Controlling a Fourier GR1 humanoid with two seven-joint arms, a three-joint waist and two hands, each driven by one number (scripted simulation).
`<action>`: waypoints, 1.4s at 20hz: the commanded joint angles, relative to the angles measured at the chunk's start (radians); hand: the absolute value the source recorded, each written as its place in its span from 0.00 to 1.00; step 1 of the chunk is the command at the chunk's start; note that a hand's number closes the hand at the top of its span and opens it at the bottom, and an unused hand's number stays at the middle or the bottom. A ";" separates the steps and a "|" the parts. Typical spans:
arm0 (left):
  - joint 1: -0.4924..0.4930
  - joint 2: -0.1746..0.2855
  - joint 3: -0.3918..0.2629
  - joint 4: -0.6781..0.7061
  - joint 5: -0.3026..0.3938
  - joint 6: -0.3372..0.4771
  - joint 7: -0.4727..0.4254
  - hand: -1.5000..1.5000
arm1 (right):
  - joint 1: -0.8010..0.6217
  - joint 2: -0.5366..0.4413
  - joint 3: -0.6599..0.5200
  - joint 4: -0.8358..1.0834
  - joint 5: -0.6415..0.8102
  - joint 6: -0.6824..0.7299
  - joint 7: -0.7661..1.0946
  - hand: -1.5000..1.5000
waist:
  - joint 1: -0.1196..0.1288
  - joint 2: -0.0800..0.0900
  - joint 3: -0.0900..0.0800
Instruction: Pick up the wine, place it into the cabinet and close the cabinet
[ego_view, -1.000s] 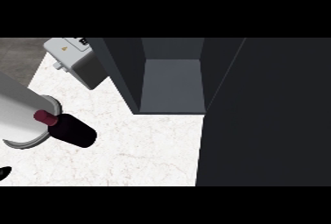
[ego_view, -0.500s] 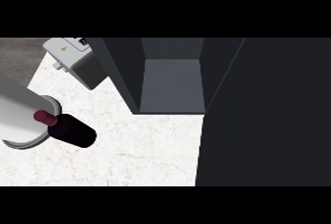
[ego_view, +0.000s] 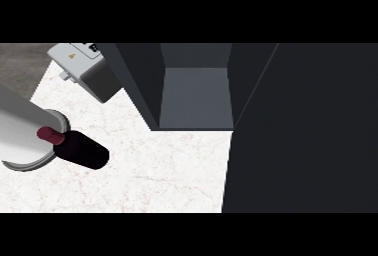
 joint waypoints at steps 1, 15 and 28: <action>-0.094 -0.007 0.018 0.092 -0.057 0.019 0.001 0.00 | -0.035 -0.006 -0.001 -0.115 -0.046 -0.025 0.108 0.00 | -0.005 0.001 0.000; -0.249 -0.056 0.104 0.521 -0.330 -0.198 -0.110 0.00 | -0.023 0.019 -0.019 -0.057 -0.045 0.008 0.043 0.00 | -0.005 0.002 0.000; -0.372 -0.102 0.092 0.912 -0.703 -0.338 -0.360 0.00 | -0.045 0.031 0.018 -0.154 -0.004 -0.026 0.158 0.00 | -0.008 0.001 0.000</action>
